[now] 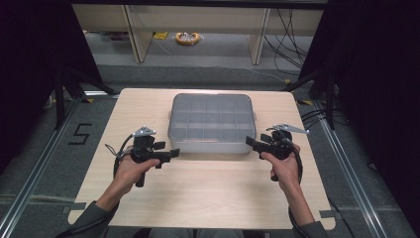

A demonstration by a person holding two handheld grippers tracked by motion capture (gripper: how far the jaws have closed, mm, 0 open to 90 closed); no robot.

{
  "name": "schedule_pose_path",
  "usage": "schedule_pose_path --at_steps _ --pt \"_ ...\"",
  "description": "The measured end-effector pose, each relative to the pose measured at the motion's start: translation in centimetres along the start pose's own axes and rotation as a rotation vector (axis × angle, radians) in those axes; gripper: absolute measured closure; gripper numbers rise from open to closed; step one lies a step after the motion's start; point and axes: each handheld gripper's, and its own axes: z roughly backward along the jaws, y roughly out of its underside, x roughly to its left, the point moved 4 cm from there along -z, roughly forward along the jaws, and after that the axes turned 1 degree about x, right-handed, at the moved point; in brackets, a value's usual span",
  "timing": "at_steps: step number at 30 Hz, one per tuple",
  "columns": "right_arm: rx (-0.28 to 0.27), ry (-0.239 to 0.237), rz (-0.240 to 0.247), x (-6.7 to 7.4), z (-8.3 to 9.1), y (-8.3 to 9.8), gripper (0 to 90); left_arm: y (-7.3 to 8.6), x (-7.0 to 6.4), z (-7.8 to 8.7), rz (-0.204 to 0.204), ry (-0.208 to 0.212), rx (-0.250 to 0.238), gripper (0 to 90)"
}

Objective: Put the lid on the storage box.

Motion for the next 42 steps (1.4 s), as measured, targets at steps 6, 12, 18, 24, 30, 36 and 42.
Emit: schedule_pose_path --at_steps 6,12,18,24,30,36,42 --pt "0.017 -0.022 -0.040 0.8 0.5 0.6 26.6 0.9 -0.6 -0.3 0.000 0.020 -0.001 22.2" --pt "0.009 -0.037 -0.058 0.8 0.8 1.5 16.4 2.5 -1.6 -0.9 -0.007 0.056 0.000 14.5" --pt "0.022 -0.075 -0.059 0.8 1.0 2.6 16.6 3.7 -2.6 -1.0 -0.027 0.073 0.010 14.7" --pt "0.053 -0.093 -0.056 1.6 1.1 3.9 16.9 5.2 -2.7 -1.1 -0.041 0.074 0.044 14.7" --pt "0.072 -0.105 -0.018 2.2 1.3 5.0 17.8 6.5 -2.8 -0.5 -0.069 0.068 0.056 14.8" --pt "0.107 -0.109 0.000 3.0 1.7 6.4 17.9 7.4 -3.2 0.2 -0.097 0.067 0.056 14.8" --pt "0.141 -0.105 0.049 3.6 1.9 7.8 18.2 8.6 -3.6 0.4 -0.128 0.061 0.082 14.8"
